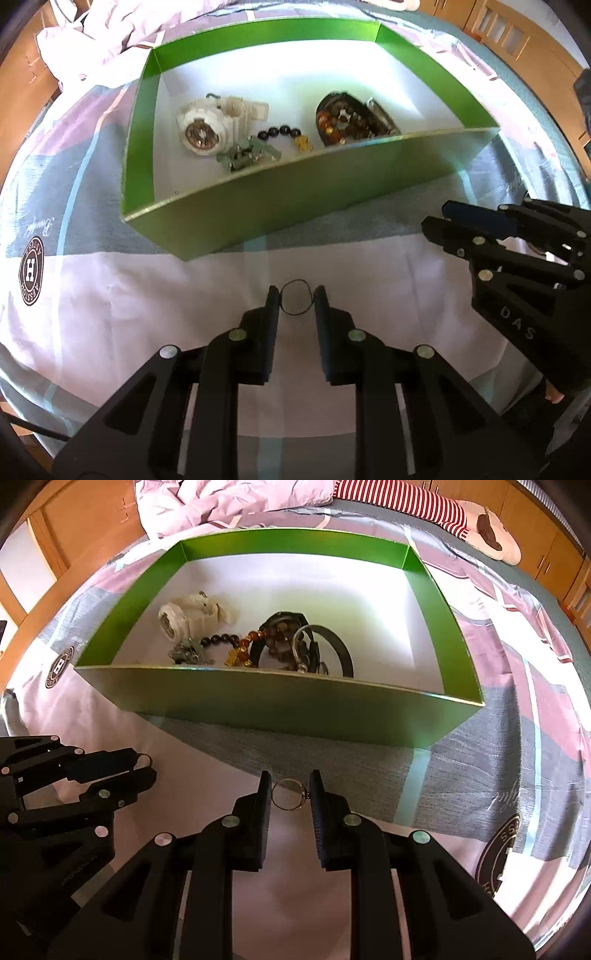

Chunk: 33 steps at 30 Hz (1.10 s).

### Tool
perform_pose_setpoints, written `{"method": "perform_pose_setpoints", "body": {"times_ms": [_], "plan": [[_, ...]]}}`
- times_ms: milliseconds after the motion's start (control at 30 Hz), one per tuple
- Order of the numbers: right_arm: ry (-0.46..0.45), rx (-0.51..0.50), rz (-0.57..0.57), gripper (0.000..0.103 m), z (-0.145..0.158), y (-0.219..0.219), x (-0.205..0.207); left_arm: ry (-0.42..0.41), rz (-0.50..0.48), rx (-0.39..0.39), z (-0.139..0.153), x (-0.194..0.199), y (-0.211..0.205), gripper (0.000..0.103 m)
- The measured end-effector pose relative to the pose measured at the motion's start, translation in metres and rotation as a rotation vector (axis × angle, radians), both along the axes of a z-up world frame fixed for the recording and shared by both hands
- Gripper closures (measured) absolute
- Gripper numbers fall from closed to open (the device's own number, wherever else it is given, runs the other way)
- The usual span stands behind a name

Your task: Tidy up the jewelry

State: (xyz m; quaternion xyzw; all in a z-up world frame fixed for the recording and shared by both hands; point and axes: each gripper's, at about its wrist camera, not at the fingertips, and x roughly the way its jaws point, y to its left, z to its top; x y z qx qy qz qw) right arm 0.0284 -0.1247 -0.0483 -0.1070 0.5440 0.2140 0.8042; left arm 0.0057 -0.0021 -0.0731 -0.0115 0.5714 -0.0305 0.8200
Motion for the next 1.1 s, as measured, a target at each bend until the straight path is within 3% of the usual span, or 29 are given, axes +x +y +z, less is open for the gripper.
{"method": "perform_pose_setpoints", "body": {"times_ms": [167,333,467,567,733,867,900,967,1000,1100], "plan": [[-0.047,0.070,0.009,0.082,0.031,-0.006,-0.004,-0.047,0.000,-0.006,0.018,-0.004,0.001,0.083],[-0.160,0.183,-0.033,0.082,0.081,-0.021,0.015,-0.191,0.003,-0.005,0.076,0.010,0.012,0.083],[-0.210,0.166,-0.069,0.082,0.098,-0.011,0.051,-0.257,0.009,0.004,0.110,0.042,0.026,0.083],[-0.205,0.176,-0.099,0.082,0.086,-0.007,0.070,-0.269,0.014,0.007,0.101,0.068,0.033,0.083],[-0.145,0.176,-0.144,0.082,0.036,0.000,0.091,-0.193,0.070,-0.010,0.061,0.084,0.046,0.083],[-0.132,0.157,-0.142,0.082,0.025,0.001,0.091,-0.177,0.092,-0.007,0.042,0.088,0.045,0.083],[-0.142,0.154,-0.148,0.077,0.026,0.000,0.089,-0.181,0.096,-0.005,0.040,0.087,0.045,0.083],[-0.175,0.150,-0.171,0.046,0.032,-0.002,0.085,-0.185,0.098,0.012,0.039,0.085,0.043,0.071],[-0.218,0.156,-0.191,0.027,0.040,-0.006,0.080,-0.190,0.103,0.028,0.040,0.082,0.042,0.056],[-0.306,0.167,-0.215,0.013,0.054,-0.011,0.068,-0.231,0.123,0.054,0.054,0.069,0.039,0.030]]}}
